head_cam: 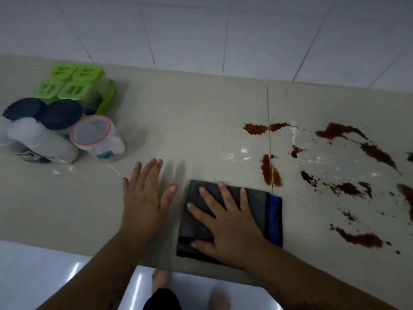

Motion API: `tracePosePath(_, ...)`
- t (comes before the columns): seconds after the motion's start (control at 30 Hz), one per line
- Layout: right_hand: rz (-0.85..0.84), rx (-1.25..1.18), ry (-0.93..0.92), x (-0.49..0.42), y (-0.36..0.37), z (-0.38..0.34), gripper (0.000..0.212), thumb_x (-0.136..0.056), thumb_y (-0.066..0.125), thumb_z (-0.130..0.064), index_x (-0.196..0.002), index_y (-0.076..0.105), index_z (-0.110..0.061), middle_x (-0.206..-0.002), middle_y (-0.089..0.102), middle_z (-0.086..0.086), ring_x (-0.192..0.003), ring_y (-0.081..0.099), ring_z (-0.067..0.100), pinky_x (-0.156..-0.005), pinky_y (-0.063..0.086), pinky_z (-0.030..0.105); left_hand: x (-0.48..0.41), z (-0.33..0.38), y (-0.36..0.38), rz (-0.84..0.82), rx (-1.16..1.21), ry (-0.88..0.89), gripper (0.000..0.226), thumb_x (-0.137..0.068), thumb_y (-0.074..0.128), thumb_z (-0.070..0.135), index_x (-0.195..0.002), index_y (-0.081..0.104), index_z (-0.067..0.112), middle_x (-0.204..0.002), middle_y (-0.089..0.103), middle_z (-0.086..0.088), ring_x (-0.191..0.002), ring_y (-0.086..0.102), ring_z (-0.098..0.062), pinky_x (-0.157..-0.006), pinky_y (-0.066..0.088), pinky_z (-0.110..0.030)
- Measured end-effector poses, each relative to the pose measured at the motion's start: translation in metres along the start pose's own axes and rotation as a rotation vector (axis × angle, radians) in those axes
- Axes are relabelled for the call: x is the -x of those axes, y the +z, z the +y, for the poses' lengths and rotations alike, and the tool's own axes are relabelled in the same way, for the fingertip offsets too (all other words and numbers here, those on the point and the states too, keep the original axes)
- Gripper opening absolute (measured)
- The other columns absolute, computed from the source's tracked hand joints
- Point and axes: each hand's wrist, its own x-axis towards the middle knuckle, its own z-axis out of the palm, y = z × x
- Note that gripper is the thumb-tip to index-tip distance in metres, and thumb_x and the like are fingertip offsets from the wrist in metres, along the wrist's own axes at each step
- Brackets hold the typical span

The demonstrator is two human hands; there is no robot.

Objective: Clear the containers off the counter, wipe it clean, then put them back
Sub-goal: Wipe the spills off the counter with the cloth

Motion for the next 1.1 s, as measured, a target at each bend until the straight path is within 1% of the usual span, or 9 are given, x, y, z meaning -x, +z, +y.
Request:
tracePosePath(0.1,0.057,-0.042,0.039,-0.04,-0.007,-0.016,0.074,-0.086,0.027,-0.077,-0.151,0.018,-0.043,-0.164,0.005,-0.003,-0.148,-0.005,0.038,-0.109,-0.005,0.07,-0.02,-0.013,-0.007,0.039,0.091,-0.054,0.068,-0.091,0.031,0.057,-0.147,0.03,0.019,-0.153,0.034,-0.005,-0.145,0.017,-0.025,-0.116,0.015,-0.05)
tracePosePath(0.2,0.059,-0.065,0.113,-0.096,-0.02,-0.015,0.071,-0.089,0.023,-0.073,-0.152,0.007,-0.044,-0.163,-0.01,-0.007,-0.146,-0.021,0.031,-0.11,-0.016,0.063,-0.047,-0.021,-0.008,0.058,0.121,-0.049,0.065,-0.092,0.035,0.053,-0.146,0.034,0.016,-0.15,0.037,-0.009,-0.142,0.023,-0.027,-0.114,0.018,-0.039)
tracePosePath(0.33,0.069,-0.068,0.334,-0.16,-0.044,0.047,0.065,-0.092,0.015,-0.069,-0.151,0.0,-0.046,-0.162,-0.011,-0.012,-0.147,-0.018,0.03,-0.111,-0.01,0.065,-0.088,-0.027,-0.006,0.028,0.136,0.056,0.066,-0.091,0.036,0.054,-0.144,0.037,0.014,-0.148,0.04,-0.009,-0.142,0.025,-0.025,-0.112,0.017,-0.031)
tracePosePath(0.47,0.064,-0.088,0.518,-0.147,-0.056,0.103,0.053,-0.098,0.011,-0.059,-0.15,0.003,-0.048,-0.162,-0.007,-0.018,-0.149,-0.012,0.024,-0.112,-0.005,0.067,-0.128,-0.039,0.002,-0.024,0.161,0.118,0.065,-0.091,0.034,0.056,-0.145,0.036,0.019,-0.15,0.038,-0.004,-0.144,0.02,-0.02,-0.113,0.017,-0.032)
tracePosePath(0.63,-0.012,0.02,0.353,-0.102,-0.037,0.033,0.063,-0.09,0.003,-0.069,-0.15,0.0,-0.049,-0.162,-0.006,-0.014,-0.148,-0.014,0.028,-0.111,-0.004,0.068,-0.156,-0.049,0.016,0.007,0.276,0.063,0.063,-0.093,0.032,0.055,-0.143,0.04,0.017,-0.147,0.043,-0.004,-0.142,0.025,-0.021,-0.114,0.023,-0.036)
tracePosePath(0.7,-0.012,0.023,0.315,-0.116,-0.032,0.0,0.07,-0.088,0.011,-0.076,-0.15,0.013,-0.046,-0.163,0.009,-0.008,-0.149,0.0,0.035,-0.108,-0.001,0.07,-0.154,-0.048,0.015,0.036,0.326,0.076,0.059,-0.094,0.033,0.049,-0.142,0.041,0.014,-0.145,0.044,-0.005,-0.141,0.028,-0.022,-0.113,0.021,-0.033)
tracePosePath(0.77,0.004,0.008,0.305,-0.149,-0.034,-0.008,0.07,-0.087,0.017,-0.077,-0.15,0.014,-0.045,-0.163,0.01,-0.008,-0.149,-0.001,0.035,-0.107,-0.002,0.071,-0.153,-0.049,0.013,0.029,0.356,0.085,0.058,-0.095,0.032,0.047,-0.141,0.041,0.014,-0.145,0.043,-0.005,-0.14,0.027,-0.021,-0.113,0.02,-0.031)
tracePosePath(0.9,0.055,-0.028,0.319,-0.225,-0.052,0.022,0.062,-0.092,0.016,-0.07,-0.149,0.003,-0.051,-0.162,-0.008,-0.016,-0.148,-0.017,0.027,-0.11,-0.011,0.067,-0.156,-0.05,0.012,-0.001,0.3,0.145,0.061,-0.093,0.033,0.048,-0.141,0.042,0.011,-0.144,0.045,-0.01,-0.139,0.031,-0.025,-0.113,0.025,-0.041)
tracePosePath(1.1,0.109,-0.051,0.503,-0.278,-0.082,0.145,0.064,-0.091,0.017,-0.073,-0.149,0.007,-0.051,-0.162,-0.002,-0.017,-0.149,-0.004,0.027,-0.111,-0.001,0.068,-0.158,-0.043,0.015,-0.08,0.118,0.085,0.072,-0.088,0.03,0.061,-0.148,0.029,0.022,-0.154,0.033,-0.001,-0.145,0.018,-0.016,-0.119,0.014,-0.042)
